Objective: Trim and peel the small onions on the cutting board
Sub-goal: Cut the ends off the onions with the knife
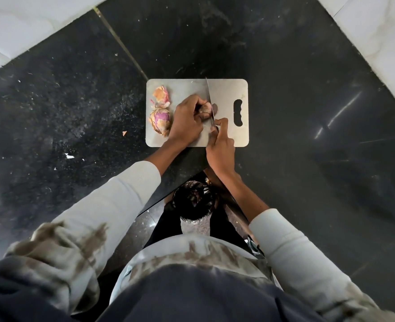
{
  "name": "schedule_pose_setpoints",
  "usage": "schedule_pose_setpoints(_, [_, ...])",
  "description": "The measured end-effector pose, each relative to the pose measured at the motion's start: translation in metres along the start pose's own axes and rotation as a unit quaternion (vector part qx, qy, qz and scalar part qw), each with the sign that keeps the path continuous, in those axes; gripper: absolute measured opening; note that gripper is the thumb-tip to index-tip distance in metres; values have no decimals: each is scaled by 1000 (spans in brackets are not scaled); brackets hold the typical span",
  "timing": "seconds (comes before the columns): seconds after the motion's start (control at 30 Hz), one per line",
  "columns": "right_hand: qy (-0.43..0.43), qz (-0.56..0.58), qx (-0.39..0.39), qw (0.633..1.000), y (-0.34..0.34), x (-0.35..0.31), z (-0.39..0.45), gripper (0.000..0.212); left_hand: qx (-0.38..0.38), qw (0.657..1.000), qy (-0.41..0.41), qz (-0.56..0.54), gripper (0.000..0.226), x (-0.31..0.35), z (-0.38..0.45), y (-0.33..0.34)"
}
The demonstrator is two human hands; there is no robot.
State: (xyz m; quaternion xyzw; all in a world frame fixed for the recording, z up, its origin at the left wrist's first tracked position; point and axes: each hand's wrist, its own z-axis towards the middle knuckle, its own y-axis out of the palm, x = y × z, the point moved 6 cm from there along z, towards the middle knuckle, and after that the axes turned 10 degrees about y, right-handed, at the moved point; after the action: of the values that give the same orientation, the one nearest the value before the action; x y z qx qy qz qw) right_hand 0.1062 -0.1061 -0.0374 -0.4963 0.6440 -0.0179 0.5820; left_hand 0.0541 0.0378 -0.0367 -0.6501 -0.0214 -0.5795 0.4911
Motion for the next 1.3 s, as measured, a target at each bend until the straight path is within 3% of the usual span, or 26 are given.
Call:
schedule_pose_setpoints(0.2, [11, -36, -17, 999, -6, 2, 3, 6, -15, 1000, -4, -5, 30, 3, -1, -1])
schedule_pose_setpoints(0.33, [-12, -184, 51, 982, -17, -9, 6, 9, -19, 1000, -21, -10, 28, 3, -1, -1])
schedule_pose_setpoints(0.43, [-47, -205, 75, 975, -22, -19, 8, 22, -22, 999, -18, -18, 26, 4, -1, -2])
schedule_pose_setpoints(0.53, [-83, -228, 44, 969, -21, -28, 16, 49, -23, 1000, -7, -19, 22, 5, 0, -3])
schedule_pose_setpoints(0.6, [-93, -239, 30, 966, -21, -31, 19, 56, -24, 1000, -4, -15, 22, 4, 0, -3])
schedule_pose_setpoints(0.67, [-100, -233, 22, 967, -23, -25, 14, 50, -24, 1000, -7, -11, 22, 5, 0, -3])
schedule_pose_setpoints(0.8, [-130, -210, 32, 968, -25, -16, -11, 16, -18, 1000, -13, -15, 25, 3, -3, -2])
schedule_pose_setpoints(0.93, [-106, -207, 49, 971, -24, -24, 2, 31, -19, 1000, -12, -12, 24, 4, -2, -1])
schedule_pose_setpoints(1.07, [-111, -195, 33, 974, -25, -21, -7, 17, -23, 999, -23, -12, 25, 3, 0, -3])
schedule_pose_setpoints(1.2, [-75, -189, 37, 978, -22, -22, 1, 42, -22, 1000, -13, 8, 21, 9, -3, -1])
schedule_pose_setpoints(1.3, [-95, -187, 24, 978, -25, -21, -8, 25, -31, 999, -16, 0, 24, 10, -1, -4])
